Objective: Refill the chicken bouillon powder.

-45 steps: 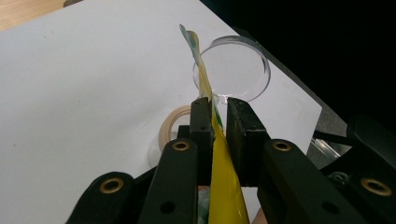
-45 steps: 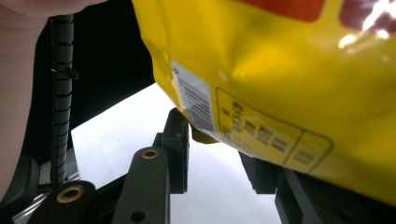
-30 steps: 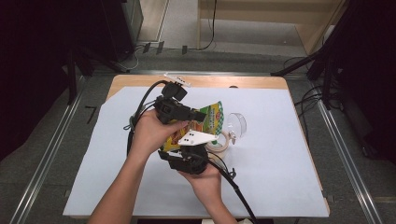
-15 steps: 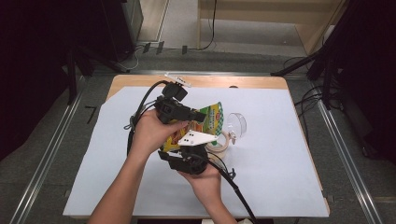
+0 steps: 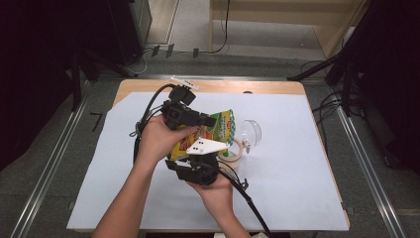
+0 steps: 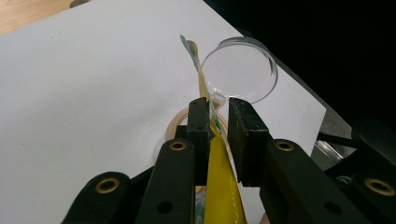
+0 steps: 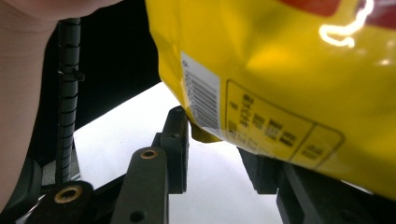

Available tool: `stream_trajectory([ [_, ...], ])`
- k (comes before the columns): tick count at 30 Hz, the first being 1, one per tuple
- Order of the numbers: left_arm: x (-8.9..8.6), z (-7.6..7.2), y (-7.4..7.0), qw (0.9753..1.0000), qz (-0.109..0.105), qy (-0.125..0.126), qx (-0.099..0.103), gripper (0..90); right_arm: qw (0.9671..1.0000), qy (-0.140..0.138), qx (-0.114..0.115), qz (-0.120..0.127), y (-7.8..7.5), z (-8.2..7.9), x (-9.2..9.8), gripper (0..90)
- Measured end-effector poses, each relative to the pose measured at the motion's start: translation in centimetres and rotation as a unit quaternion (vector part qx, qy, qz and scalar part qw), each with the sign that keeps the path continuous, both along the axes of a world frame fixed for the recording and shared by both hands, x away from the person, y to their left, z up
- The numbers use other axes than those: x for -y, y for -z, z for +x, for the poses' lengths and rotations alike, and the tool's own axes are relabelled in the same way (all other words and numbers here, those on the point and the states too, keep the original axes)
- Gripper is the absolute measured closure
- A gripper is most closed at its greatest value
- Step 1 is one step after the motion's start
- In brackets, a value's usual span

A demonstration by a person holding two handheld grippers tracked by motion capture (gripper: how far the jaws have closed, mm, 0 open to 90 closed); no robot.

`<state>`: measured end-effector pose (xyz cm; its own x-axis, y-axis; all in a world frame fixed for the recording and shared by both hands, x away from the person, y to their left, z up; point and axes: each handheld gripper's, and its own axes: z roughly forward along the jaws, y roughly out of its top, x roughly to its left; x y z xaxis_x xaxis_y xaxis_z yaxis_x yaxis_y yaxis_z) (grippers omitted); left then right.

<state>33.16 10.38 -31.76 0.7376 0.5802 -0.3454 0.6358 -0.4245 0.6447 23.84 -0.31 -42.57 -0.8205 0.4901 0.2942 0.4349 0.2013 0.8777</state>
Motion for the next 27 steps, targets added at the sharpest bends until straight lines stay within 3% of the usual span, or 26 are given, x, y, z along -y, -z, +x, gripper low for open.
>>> stream_trajectory([
  [27,-0.03,0.07,-0.21,0.9999,0.005,-0.006,0.01,80.7,0.9999,0.008,-0.008,-0.001,-0.26,0.34,-0.37,65.3],
])
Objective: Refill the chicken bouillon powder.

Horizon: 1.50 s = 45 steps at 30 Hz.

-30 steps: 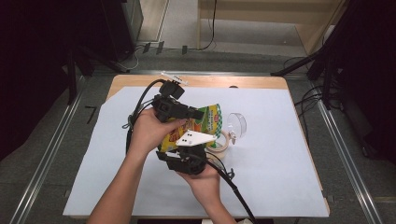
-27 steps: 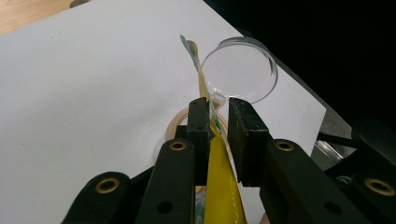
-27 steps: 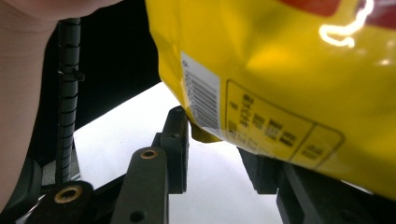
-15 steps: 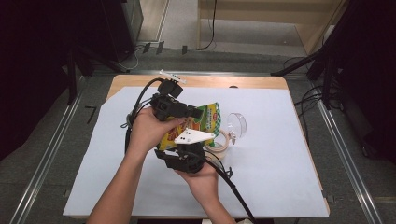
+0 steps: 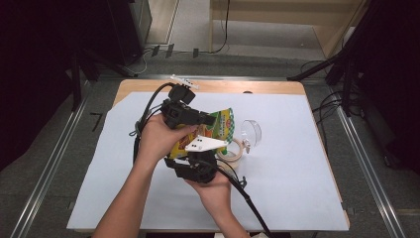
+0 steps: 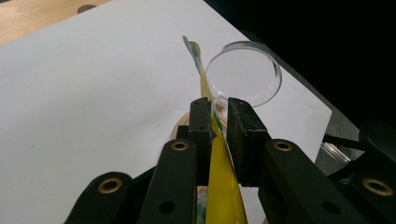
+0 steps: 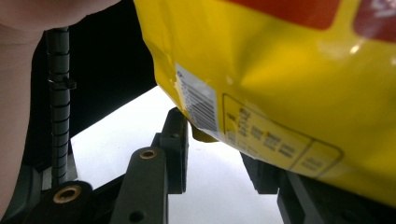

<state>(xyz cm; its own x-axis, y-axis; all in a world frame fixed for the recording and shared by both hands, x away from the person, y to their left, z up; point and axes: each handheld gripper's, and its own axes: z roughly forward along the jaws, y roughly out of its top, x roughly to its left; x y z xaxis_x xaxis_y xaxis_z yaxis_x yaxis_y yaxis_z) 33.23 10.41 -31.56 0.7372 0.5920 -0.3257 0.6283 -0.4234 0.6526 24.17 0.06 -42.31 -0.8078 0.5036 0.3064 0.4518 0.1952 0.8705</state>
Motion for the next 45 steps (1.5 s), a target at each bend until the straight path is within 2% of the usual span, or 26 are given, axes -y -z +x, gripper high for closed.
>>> stream_trajectory([
  [19,0.17,0.05,0.16,1.0,0.0,0.006,-0.003,80.5,0.9999,-0.002,0.01,-0.006,0.07,-0.23,0.19,65.7],
  [45,0.48,0.01,0.21,0.9999,0.0,0.009,-0.007,80.4,0.9999,-0.001,0.013,-0.007,0.09,-0.45,0.51,65.8],
])
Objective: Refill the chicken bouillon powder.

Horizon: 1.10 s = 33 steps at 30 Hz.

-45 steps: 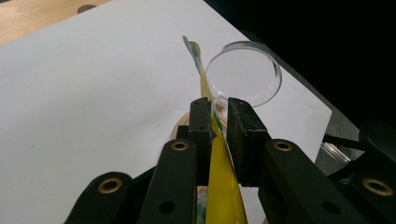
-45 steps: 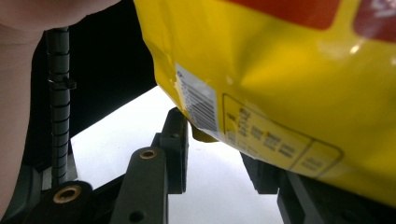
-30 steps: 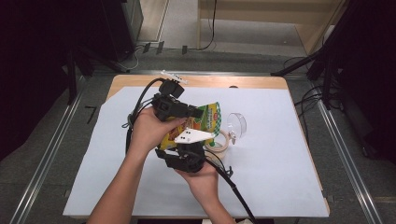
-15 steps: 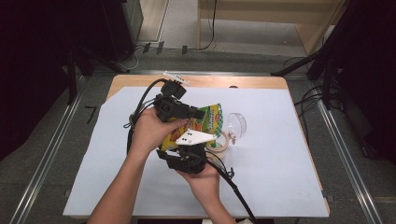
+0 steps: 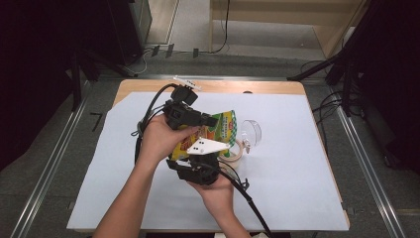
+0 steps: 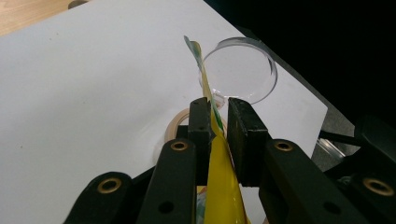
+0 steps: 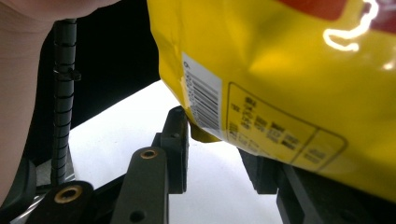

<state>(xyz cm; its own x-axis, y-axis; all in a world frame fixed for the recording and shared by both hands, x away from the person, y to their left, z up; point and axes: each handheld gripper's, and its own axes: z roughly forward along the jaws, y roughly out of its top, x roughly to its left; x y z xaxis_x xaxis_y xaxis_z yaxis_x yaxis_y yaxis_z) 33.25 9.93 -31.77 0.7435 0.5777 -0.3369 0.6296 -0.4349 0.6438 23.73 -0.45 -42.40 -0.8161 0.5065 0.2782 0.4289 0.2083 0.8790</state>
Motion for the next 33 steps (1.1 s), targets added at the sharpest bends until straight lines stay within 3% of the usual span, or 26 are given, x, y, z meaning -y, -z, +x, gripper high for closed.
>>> stream_trajectory([
  [33,0.8,0.46,-0.01,0.9999,0.001,0.013,-0.001,80.5,0.9999,0.015,0.001,0.001,-0.06,0.09,0.53,65.7],
])
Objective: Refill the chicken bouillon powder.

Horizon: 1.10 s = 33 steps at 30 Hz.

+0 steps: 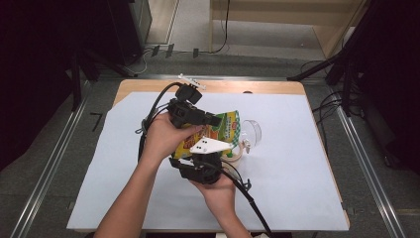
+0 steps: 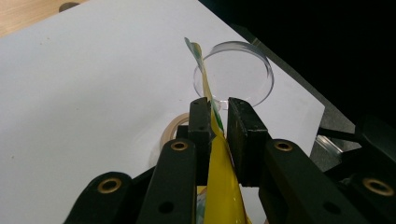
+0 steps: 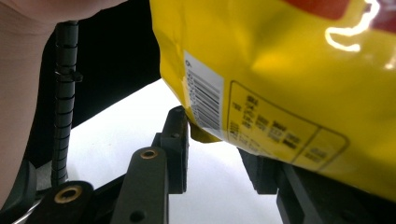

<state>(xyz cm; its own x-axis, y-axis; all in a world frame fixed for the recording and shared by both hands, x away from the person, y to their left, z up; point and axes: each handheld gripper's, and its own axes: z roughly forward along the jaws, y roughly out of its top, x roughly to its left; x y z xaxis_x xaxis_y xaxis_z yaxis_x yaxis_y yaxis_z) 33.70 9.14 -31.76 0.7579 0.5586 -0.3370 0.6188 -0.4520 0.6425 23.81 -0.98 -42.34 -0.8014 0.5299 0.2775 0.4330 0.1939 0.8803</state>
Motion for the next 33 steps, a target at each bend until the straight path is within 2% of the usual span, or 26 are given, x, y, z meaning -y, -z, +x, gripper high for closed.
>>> stream_trajectory([
  [16,0.08,-0.09,-0.03,1.0,0.002,-0.001,0.001,80.4,1.0,0.001,-0.004,0.004,-0.04,-0.07,-0.06,65.6],
  [24,0.29,-0.38,-0.24,0.9999,0.013,-0.001,0.011,80.8,0.9998,0.004,-0.012,0.015,0.0,0.03,-0.11,65.6],
  [33,0.27,-0.61,-0.46,0.9999,0.008,0.003,0.012,81.5,0.9999,0.003,-0.01,0.014,0.14,0.19,-0.15,66.3],
])
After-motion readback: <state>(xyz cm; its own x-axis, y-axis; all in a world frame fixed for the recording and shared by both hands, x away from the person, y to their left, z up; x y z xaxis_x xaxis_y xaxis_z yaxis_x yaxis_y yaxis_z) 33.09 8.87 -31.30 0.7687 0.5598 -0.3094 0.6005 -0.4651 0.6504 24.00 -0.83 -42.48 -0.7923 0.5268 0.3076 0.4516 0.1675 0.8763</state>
